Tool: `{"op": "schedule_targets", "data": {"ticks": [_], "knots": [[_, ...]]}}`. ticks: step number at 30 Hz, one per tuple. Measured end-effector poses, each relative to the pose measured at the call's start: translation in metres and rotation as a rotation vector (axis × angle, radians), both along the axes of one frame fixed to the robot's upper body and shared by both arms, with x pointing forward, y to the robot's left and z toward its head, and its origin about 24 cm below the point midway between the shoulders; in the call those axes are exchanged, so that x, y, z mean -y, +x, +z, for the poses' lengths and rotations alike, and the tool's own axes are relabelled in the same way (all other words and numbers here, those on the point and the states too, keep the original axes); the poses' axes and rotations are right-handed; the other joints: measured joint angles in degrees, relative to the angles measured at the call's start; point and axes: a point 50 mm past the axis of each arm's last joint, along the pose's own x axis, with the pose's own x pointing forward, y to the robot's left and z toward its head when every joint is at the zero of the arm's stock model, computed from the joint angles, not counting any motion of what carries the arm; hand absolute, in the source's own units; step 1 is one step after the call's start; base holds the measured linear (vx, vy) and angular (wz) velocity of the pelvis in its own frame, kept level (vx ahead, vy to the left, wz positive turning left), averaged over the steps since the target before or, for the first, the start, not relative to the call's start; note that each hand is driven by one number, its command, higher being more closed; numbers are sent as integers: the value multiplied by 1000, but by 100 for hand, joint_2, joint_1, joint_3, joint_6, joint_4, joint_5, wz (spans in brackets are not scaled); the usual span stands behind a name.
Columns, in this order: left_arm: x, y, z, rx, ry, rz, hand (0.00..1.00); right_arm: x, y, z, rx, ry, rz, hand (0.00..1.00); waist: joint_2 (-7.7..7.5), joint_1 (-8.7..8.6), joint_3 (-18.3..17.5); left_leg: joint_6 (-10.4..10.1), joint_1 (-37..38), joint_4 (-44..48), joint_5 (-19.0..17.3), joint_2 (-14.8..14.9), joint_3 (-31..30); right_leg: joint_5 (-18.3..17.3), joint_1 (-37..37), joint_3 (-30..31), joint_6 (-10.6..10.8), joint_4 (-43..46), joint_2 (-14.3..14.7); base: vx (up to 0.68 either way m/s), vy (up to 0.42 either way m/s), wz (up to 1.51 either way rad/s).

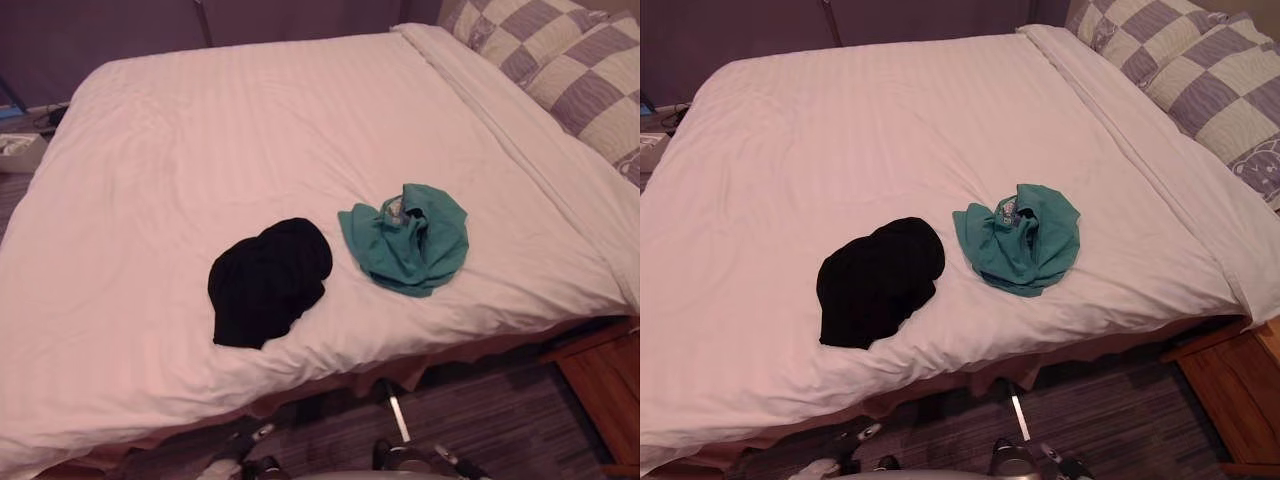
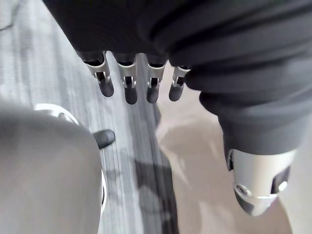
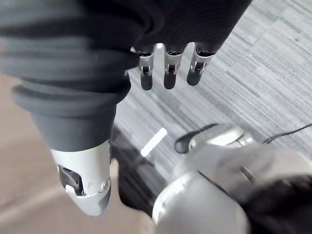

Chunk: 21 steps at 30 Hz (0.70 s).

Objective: Tidy the bed and pick cloth on bed and put in laundry

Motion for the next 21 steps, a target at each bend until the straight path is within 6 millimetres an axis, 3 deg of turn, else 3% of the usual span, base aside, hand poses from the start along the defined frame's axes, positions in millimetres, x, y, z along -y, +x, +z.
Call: {"op": "schedule_targets", "data": {"ticks": [3,4,5,7,9,12,13,14,15,17,18,19,21], "knots": [[-46,-28,7,-24,112,235,0,36,-17,9,-11,-118,-211,0,-42,119,-131,-6,39,-121,40,-20,11,27,2,-9,7,-27,-7,-65,25,0],[-75,-41,16,-24,190,339,0,64,-16,20,20,-209,-262,0,-61,161,-190,-19,59,-222,67,-40,37,40,10,-18,1,-54,-8,-85,19,1],[-89,-47,21,-17,230,381,0,78,-15,27,46,-258,-276,0,-68,202,-226,-20,39,-228,57,-40,68,39,10,-30,3,-71,-17,-88,22,-1],[-126,-52,40,41,340,468,0,122,-7,55,128,-427,-269,0,-52,252,-326,-19,-12,-266,8,-50,95,81,12,-38,4,-204,-21,-74,15,1],[-157,-43,62,146,446,477,0,155,14,86,223,-588,-211,0,-29,253,-424,-19,-96,-266,11,-61,83,157,13,-86,8,-324,-31,-57,10,11],[-187,-16,97,313,586,425,0,175,47,122,336,-756,-107,0,4,243,-553,-26,-183,-265,20,-69,71,205,16,-174,19,-421,-49,-5,5,16],[-198,9,119,426,661,382,0,177,68,139,380,-831,-9,0,23,258,-553,-26,-196,-266,21,-89,7,178,21,-193,-7,-421,-66,18,7,14],[-200,19,127,470,686,358,0,175,77,144,397,-857,34,0,22,255,-560,-25,-212,-266,21,-97,-19,170,14,-195,0,-414,-75,40,14,19],[-202,47,149,574,738,293,0,170,96,156,423,-919,139,0,37,256,-562,-19,-255,-265,26,-116,-65,157,-7,-218,7,-388,-93,56,18,16],[-197,80,177,707,800,177,0,161,120,170,444,-997,271,0,55,255,-561,1,-252,-258,73,-151,-89,158,-55,-224,10,-339,-127,119,29,9],[-186,106,199,820,827,79,0,155,134,182,467,-1050,343,0,67,255,-557,65,-268,-227,143,-195,-118,156,-94,-221,50,-276,-174,121,32,4],[-180,115,207,863,835,43,0,152,140,186,473,-1066,372,0,74,251,-552,67,-267,-225,144,-208,-133,151,-97,-225,58,-252,-189,142,38,7],[-152,154,246,1057,848,-112,0,144,159,199,479,-1131,487,0,81,238,-547,74,-260,-222,150,-262,-151,141,-88,-215,74,-231,-239,122,30,6]]}}
